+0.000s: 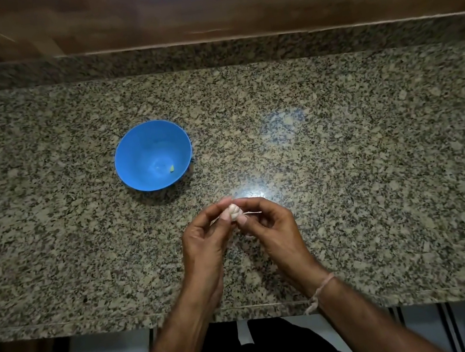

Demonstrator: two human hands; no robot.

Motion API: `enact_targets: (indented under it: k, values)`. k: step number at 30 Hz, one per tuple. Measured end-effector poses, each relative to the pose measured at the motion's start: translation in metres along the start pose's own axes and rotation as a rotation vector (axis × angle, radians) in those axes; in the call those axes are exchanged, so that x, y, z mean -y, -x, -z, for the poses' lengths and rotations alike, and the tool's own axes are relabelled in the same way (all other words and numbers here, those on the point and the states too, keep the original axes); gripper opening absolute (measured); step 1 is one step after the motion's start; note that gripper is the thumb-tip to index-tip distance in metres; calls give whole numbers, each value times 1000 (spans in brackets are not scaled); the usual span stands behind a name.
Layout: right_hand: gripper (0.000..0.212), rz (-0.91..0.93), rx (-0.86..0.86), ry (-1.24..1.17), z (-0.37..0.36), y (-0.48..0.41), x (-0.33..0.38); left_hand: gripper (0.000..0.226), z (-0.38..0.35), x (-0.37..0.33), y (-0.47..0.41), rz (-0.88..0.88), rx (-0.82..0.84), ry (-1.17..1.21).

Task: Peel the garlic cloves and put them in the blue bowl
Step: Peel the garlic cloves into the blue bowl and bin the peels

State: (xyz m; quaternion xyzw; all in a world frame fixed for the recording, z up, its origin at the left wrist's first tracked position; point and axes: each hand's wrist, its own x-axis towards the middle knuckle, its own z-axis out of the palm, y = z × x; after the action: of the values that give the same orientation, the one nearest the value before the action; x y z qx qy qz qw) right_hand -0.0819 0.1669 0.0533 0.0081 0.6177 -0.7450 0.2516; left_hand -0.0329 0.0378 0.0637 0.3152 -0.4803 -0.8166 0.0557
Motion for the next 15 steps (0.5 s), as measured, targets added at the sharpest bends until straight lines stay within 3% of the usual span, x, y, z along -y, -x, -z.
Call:
enact_targets:
  k: [3, 7, 11, 15]
  values:
    - [26, -2, -18, 2, 2, 0, 0, 33, -2, 0, 1, 34, 26, 10]
    - [27, 7, 7, -1, 8, 0, -1, 24, -4, -2, 2, 72, 30, 76]
    - [25, 12, 7, -13, 10, 4, 4, 45, -8, -2, 0, 116, -1, 81]
    - [25, 35, -14, -8, 10, 4, 5, 35, -10, 2, 0, 104, -30, 92]
